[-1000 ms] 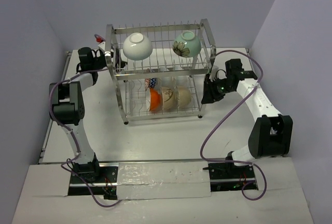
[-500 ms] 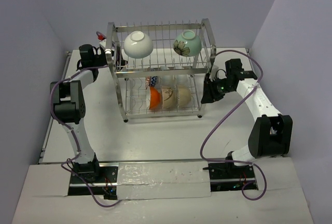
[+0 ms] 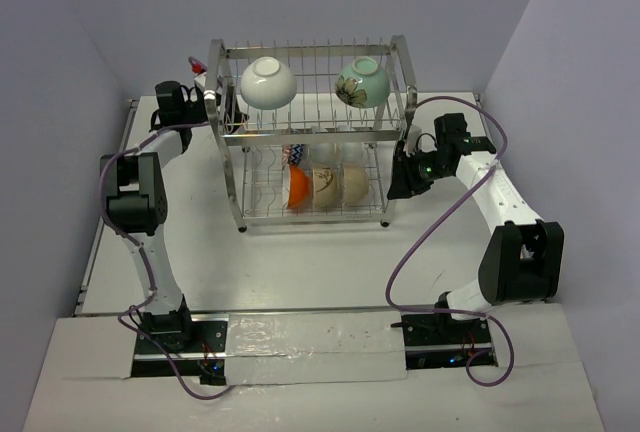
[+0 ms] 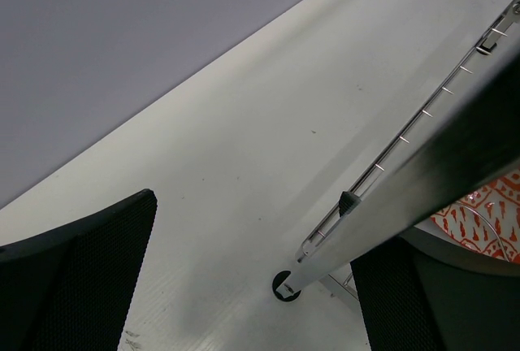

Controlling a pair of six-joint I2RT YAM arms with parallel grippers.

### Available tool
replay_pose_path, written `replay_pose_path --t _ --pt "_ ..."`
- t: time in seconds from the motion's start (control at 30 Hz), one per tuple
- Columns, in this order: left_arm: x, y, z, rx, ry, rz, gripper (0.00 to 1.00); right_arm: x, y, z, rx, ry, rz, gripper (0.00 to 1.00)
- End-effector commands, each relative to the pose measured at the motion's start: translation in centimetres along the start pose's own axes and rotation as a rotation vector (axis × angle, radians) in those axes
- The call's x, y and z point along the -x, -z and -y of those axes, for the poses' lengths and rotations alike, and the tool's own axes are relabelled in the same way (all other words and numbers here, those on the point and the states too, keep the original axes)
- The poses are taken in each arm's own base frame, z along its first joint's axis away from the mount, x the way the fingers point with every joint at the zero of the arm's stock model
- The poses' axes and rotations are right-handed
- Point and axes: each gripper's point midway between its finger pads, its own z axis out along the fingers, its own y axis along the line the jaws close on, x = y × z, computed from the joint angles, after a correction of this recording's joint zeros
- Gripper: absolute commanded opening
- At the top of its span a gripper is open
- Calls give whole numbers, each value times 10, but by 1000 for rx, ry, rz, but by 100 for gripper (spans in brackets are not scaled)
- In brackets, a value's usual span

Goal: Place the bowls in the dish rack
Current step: Move the dish rack to the center of the board.

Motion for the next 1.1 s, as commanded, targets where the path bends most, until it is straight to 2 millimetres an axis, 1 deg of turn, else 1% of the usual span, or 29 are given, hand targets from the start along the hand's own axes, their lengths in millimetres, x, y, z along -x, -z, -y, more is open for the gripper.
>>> replay_pose_path --t 0.0,0.17,0.2,0.23,0.27,0.3,0.33,0.37,0.43,0.47,0.57,0.6,0.7,0.77,0.83,0.87,0.97,1.0,1.07 --pt "24 -9 -9 30 -86 33 98 -22 -2 12 -71 -11 -85 0" --pt "19 -3 -1 23 -85 22 99 -21 -2 12 -67 -11 -91 0" --pt "18 0 0 24 -93 19 99 -22 -3 12 -63 -15 -94 8" --pt "24 4 3 21 -109 26 99 -22 -3 12 -62 -15 -95 15" --pt "18 7 8 13 -104 18 99 -21 -3 12 -60 -13 -93 21" --pt "19 9 10 5 -113 23 99 -21 -3 11 -57 -12 -92 40" --pt "22 14 13 -2 -114 15 99 -20 -3 11 -54 -12 -90 52" --pt "18 16 18 -10 -109 2 99 -19 -2 10 -55 -11 -84 57" --pt "18 22 22 -10 -124 2 99 -17 -1 10 -60 -5 -76 74" --pt "20 27 27 -9 -125 2 99 -17 0 10 -63 -4 -73 78" --pt "20 38 31 -11 -123 -5 99 -16 2 8 -59 -2 -63 80" --pt "20 41 32 -13 -121 -6 99 -16 2 7 -59 3 -60 86" --pt "21 51 33 -19 -106 -11 99 -15 6 4 -57 11 -49 96" --pt "22 61 28 -14 -80 -9 99 -14 8 0 -49 15 -42 98" --pt "24 68 30 -17 -79 -5 99 -15 11 -4 -42 15 -42 100" --pt "22 73 29 -15 -82 -12 99 -13 13 -5 -45 20 -35 100" --pt "21 85 34 -22 -88 -20 99 -14 18 -9 -53 31 -26 100" --pt "24 89 37 -27 -94 -15 99 -16 19 -10 -53 32 -28 100" --pt "17 99 37 -21 -79 -26 99 -17 22 -14 -42 40 -23 100"
